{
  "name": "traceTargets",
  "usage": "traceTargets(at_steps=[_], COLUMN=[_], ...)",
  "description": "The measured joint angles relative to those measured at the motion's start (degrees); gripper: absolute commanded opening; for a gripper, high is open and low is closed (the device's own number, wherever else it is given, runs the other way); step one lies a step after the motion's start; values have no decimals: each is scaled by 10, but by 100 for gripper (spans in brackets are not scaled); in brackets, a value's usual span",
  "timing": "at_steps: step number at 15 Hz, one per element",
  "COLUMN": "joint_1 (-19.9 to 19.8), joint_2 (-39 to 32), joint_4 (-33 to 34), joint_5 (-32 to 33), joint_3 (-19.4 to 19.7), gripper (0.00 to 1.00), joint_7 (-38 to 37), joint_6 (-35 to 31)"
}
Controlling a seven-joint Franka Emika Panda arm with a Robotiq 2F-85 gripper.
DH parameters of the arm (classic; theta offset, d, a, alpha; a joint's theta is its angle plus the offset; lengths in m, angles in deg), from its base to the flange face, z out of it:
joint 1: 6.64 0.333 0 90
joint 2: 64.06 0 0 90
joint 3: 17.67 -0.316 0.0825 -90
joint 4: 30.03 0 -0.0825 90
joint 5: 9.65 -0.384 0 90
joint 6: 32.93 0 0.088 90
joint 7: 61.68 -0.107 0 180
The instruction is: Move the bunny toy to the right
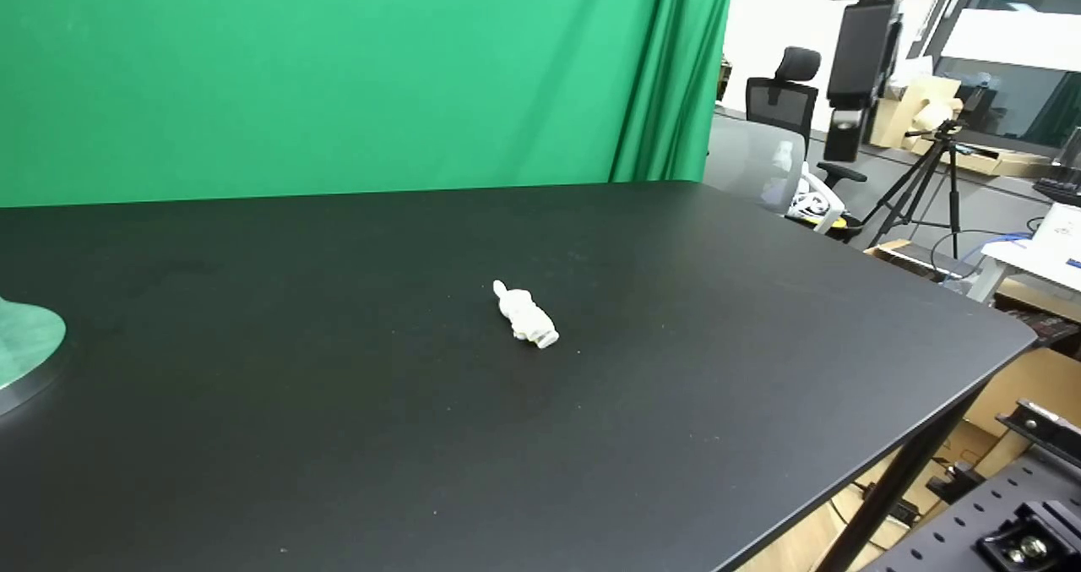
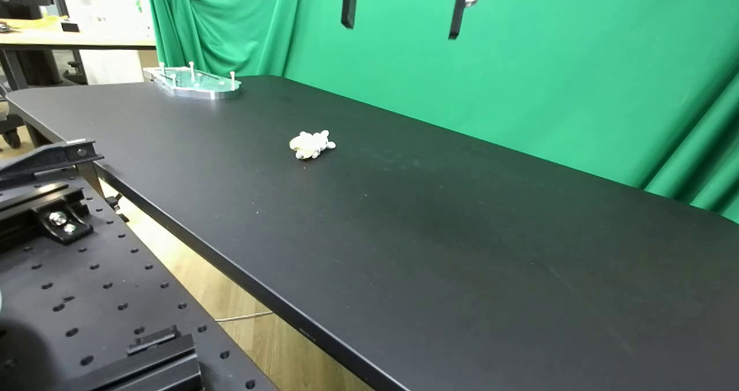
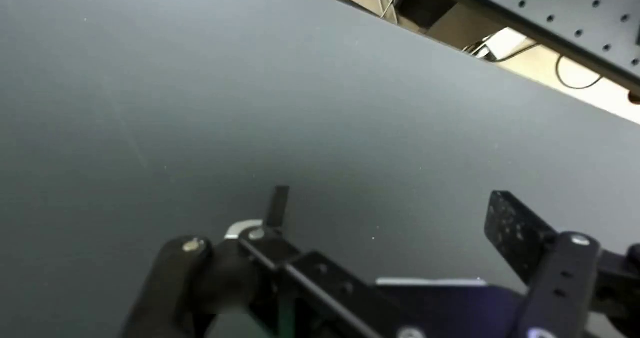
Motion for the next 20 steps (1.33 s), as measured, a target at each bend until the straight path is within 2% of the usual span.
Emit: traceTargets(at_steps=[3,6,10,14,20], joint_1=[1,3,26,50,51], joint_2=[-64,-111,-146,-188,-300], joint_4=[-9,-15,-20,-19,13], joint_5=[14,8,-59,-140,-173], joint_3=[-31,-59,-94,-116,-120], gripper=[100,100,100,100,100], joint_7=[-19,-75,-148,-175,-176], joint_6=[-116,-214,-250,-275,-377])
